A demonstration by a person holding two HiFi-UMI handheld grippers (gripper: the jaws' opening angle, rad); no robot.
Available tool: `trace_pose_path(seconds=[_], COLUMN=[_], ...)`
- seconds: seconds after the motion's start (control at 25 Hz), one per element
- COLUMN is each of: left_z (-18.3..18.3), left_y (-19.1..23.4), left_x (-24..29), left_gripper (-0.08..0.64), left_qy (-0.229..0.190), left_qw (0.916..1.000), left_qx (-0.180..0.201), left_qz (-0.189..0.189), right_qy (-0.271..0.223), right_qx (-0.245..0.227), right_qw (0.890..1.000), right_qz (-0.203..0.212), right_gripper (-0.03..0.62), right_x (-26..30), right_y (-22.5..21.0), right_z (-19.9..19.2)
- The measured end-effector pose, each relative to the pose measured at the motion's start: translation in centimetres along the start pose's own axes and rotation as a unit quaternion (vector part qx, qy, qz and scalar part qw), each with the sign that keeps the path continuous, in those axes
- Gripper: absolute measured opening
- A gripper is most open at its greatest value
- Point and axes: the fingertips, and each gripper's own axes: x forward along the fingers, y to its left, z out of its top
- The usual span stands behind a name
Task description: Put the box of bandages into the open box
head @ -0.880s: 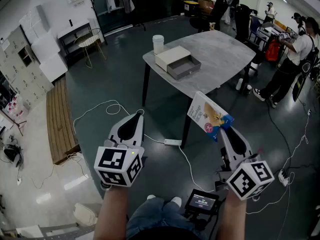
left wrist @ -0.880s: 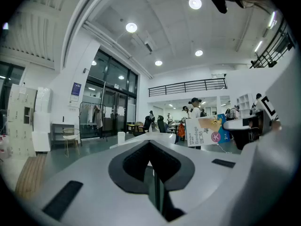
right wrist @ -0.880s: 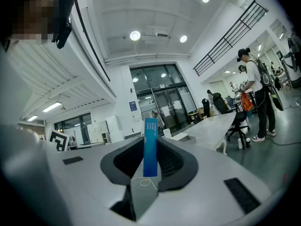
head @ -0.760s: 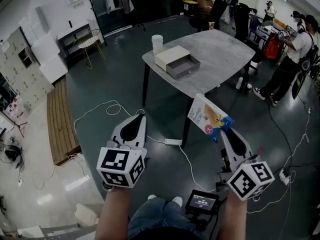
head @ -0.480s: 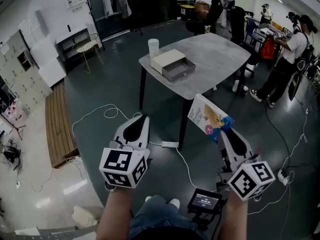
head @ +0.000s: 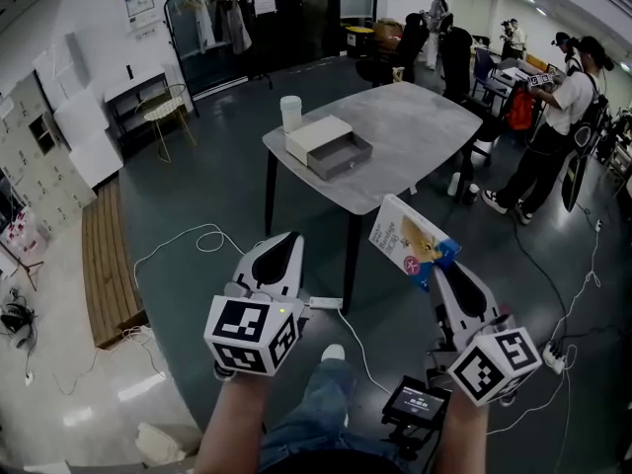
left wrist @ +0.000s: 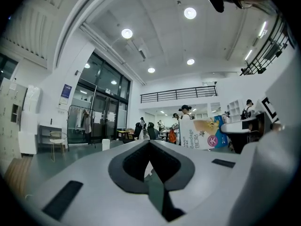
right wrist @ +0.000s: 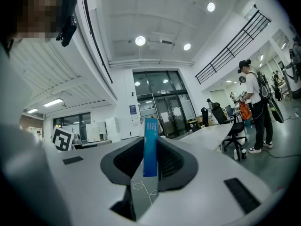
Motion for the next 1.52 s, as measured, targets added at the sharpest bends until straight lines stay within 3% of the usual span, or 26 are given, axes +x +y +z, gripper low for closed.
trace_pose_path(seconds=[0.4,1.0,1.52], left_z=[-0.7,-2.3,-2.8], left_y=[1.6,11.0,17.1], left_x=[7.6,24.0,31.5], left_gripper=[0.011,0.011,0.011], left_qy=[-0.015,-0.002,0.023], left_qw=[0.9997,0.9960,0.9942], left_qx=[-0.017,-0.082,-0.076], left_qz=[-0.003,0.037,0.073], right_qy=[0.000,0.054,0.083], right_qx=[-0.008,-0.034,-0.013], right_qw=[1.000,0.997,0.994], right_qz=[0.003,0.039,0.063], right_gripper=[0.098,0.098,0.098], right_x=[5.6,25.0,36.4], right_y=[-4.5,-12.3,-16.5], right_z=[0.7,2.9,2.3])
